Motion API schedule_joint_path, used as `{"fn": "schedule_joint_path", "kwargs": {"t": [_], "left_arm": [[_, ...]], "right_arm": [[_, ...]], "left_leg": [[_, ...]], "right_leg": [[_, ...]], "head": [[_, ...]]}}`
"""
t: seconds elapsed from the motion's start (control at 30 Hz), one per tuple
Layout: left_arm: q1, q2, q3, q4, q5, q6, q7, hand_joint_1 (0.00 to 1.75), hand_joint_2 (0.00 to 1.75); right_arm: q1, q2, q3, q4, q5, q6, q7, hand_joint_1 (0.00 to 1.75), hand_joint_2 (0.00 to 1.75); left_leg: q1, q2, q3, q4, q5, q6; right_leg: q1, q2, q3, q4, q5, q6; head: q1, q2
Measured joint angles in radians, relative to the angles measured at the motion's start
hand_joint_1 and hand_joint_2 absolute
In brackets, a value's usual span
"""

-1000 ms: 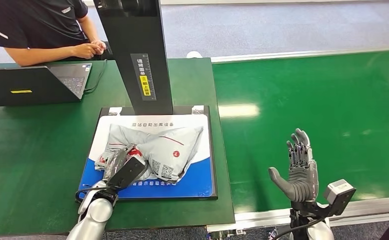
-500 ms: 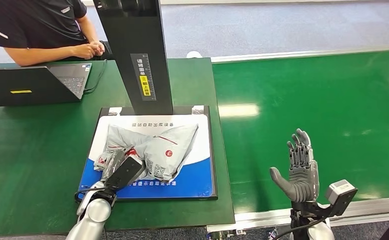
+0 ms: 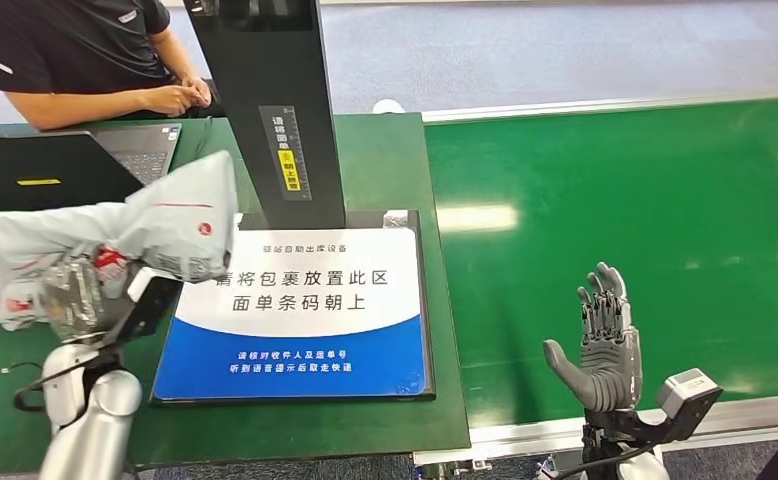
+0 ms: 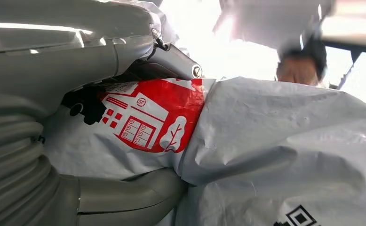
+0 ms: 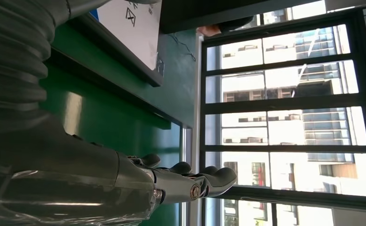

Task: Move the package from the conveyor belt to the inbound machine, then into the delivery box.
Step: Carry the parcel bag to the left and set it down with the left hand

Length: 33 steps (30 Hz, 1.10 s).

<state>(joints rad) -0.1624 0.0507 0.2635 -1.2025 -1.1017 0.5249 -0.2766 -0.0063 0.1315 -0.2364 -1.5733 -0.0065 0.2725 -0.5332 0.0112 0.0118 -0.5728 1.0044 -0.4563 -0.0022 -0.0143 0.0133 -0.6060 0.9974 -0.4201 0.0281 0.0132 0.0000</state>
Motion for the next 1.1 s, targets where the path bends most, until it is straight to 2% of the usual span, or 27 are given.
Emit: {"fn": "schedule_joint_path", "kwargs": {"t": [0.13,0.27,0.33,0.4,0.47,0.7,0.9,1.03,1.1], "left_arm": [[-0.039,0.054,0.114,0.004,-0.082,0.053,0.013,1.75,1.75],[-0.086,0.100,0.192,0.050,-0.188,0.032,0.098,1.75,1.75],[-0.116,0.125,0.216,0.096,-0.218,0.001,0.154,1.06,1.75],[-0.146,0.149,0.231,0.149,-0.232,-0.034,0.194,0.18,1.75],[-0.173,0.171,0.240,0.203,-0.239,-0.056,0.213,0.00,1.75],[-0.223,0.219,0.246,0.312,-0.234,-0.046,0.219,0.00,1.75],[-0.233,0.236,0.245,0.329,-0.191,0.032,0.192,0.00,1.75],[-0.222,0.235,0.245,0.308,-0.140,0.106,0.145,0.00,1.75],[-0.208,0.230,0.245,0.278,-0.079,0.131,0.085,0.00,1.75]], "right_arm": [[0.005,0.003,-0.008,-0.008,-0.004,0.004,0.000,0.00,1.75],[0.006,0.008,-0.009,-0.010,-0.006,0.008,0.002,0.00,1.75],[0.006,0.009,-0.009,-0.010,-0.006,0.004,0.002,0.00,1.75],[0.004,0.010,-0.009,-0.010,-0.006,-0.002,0.004,0.00,1.75],[0.002,0.010,-0.009,-0.010,-0.006,-0.005,0.006,0.00,1.75],[-0.001,0.010,-0.006,-0.010,-0.004,-0.007,0.014,0.00,1.75],[-0.002,0.010,0.005,-0.010,0.004,-0.019,0.017,0.00,1.75],[-0.006,0.010,0.009,-0.010,0.004,-0.024,0.017,0.00,1.75],[-0.008,0.010,0.012,-0.010,0.002,-0.027,0.011,0.00,1.75]], "left_leg": [[0.000,0.000,-0.001,0.000,0.000,0.000],[0.000,0.000,-0.003,0.000,0.000,0.000],[0.000,0.000,-0.003,0.000,0.000,0.000],[0.000,0.000,-0.003,0.000,0.000,0.000],[0.000,0.000,-0.003,0.000,0.000,0.000],[0.000,0.000,-0.004,0.000,0.000,0.000],[0.000,0.000,-0.004,0.000,0.000,0.000],[0.000,0.000,-0.004,0.000,0.000,0.000],[0.000,0.000,-0.004,0.000,0.000,0.000]], "right_leg": [[0.000,0.000,-0.002,0.000,0.000,0.000],[0.000,0.000,-0.003,0.000,0.000,0.000],[0.000,0.000,-0.003,0.000,0.000,0.000],[0.000,0.000,-0.003,0.000,0.000,0.000],[0.000,0.000,-0.003,0.000,0.000,0.000],[0.000,0.000,-0.003,0.000,0.000,0.000],[0.000,0.000,-0.004,0.000,0.000,0.000],[0.000,0.000,-0.004,0.000,0.000,0.000],[0.000,0.000,-0.004,0.000,0.000,0.000]], "head": [[0.000,0.000],[0.000,0.000],[0.000,0.000],[0.000,0.000],[0.000,0.000],[0.000,0.000],[0.000,0.000],[0.000,0.000],[0.000,0.000]]}}
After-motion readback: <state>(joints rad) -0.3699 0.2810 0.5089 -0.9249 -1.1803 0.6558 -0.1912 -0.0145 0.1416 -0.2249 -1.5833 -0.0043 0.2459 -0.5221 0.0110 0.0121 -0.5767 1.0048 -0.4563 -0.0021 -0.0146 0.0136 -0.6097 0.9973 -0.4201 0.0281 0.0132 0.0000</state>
